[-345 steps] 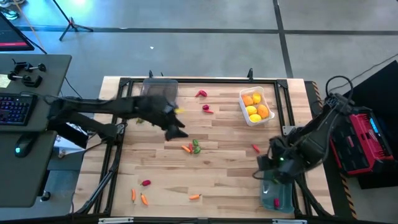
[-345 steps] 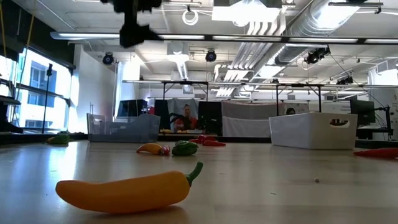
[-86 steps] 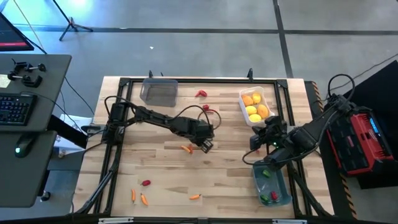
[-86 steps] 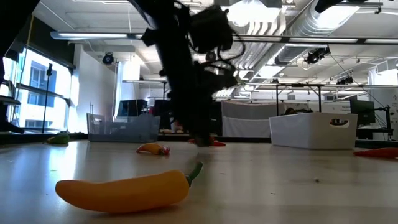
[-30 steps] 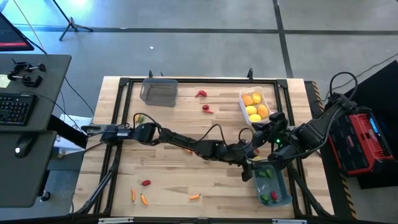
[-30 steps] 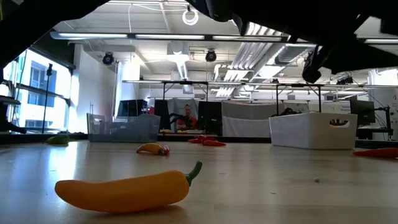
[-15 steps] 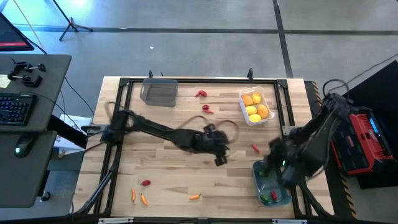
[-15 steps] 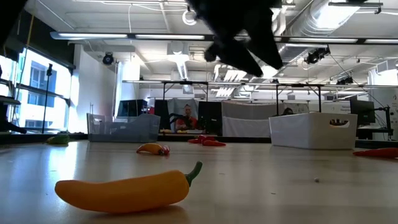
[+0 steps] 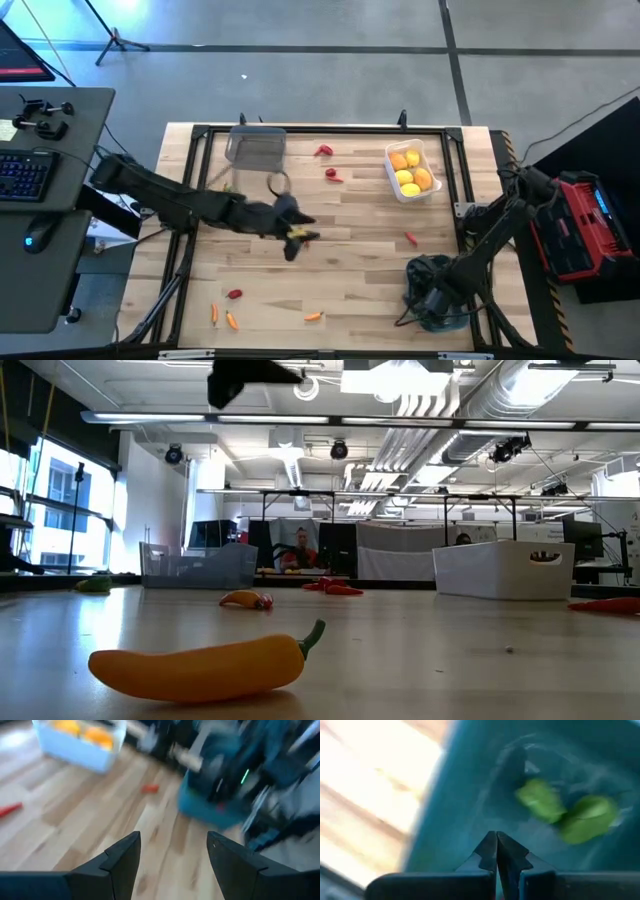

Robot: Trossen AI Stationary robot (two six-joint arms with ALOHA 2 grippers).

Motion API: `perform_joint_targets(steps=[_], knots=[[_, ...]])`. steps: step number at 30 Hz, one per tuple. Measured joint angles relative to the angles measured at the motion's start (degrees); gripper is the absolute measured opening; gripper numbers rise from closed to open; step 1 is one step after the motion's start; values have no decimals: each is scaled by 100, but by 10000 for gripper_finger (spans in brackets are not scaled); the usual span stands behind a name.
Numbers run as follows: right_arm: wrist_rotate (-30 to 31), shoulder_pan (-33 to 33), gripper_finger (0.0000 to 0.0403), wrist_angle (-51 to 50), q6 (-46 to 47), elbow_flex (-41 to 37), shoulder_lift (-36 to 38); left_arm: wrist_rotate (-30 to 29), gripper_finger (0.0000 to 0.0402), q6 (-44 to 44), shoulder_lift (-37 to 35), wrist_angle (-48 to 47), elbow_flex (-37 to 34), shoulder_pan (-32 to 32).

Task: Sort produce into baskets
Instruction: Adjust the blue bin

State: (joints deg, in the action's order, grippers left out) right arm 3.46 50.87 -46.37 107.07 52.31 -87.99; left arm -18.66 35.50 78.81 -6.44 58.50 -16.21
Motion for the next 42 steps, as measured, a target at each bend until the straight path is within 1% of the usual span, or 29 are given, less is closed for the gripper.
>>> perform_joint_targets(steps=[2, 4, 7, 15, 20, 23, 24, 29, 34, 38, 42], knots=[[-50, -74, 0, 170, -51, 141, -64, -31, 216, 42, -256, 41, -56, -14], [-57, -104, 0, 149, -76, 291, -129, -22, 216, -6, -333, -4, -91, -59], [-71, -111, 0, 94, -172, 469, -189, 13, 216, -60, -371, -59, -131, -77], [-115, -113, 0, 33, 43, 735, -196, 30, 216, 45, -317, -262, -120, -70], [-590, -107, 0, 32, 102, 772, -196, 43, 216, 42, -312, -338, -113, -70], [-956, -62, 0, 250, 213, 772, -196, 42, 216, 40, -322, -372, -113, -70], [-981, -38, 0, 360, 254, 772, -196, 44, 216, 42, -322, -432, -113, -70], [-972, 27, 0, 791, 473, 772, -196, 44, 216, 40, -317, -574, -113, -70], [-896, 21, 0, 945, 507, 772, -196, 42, 216, -9, -317, -598, -113, -70], [-637, 1, 0, 1110, 498, 772, -196, 16, 216, -118, -317, -600, -113, -70], [-709, 17, 0, 1056, 359, 772, -191, 28, 216, -164, -317, -651, -113, -70]])
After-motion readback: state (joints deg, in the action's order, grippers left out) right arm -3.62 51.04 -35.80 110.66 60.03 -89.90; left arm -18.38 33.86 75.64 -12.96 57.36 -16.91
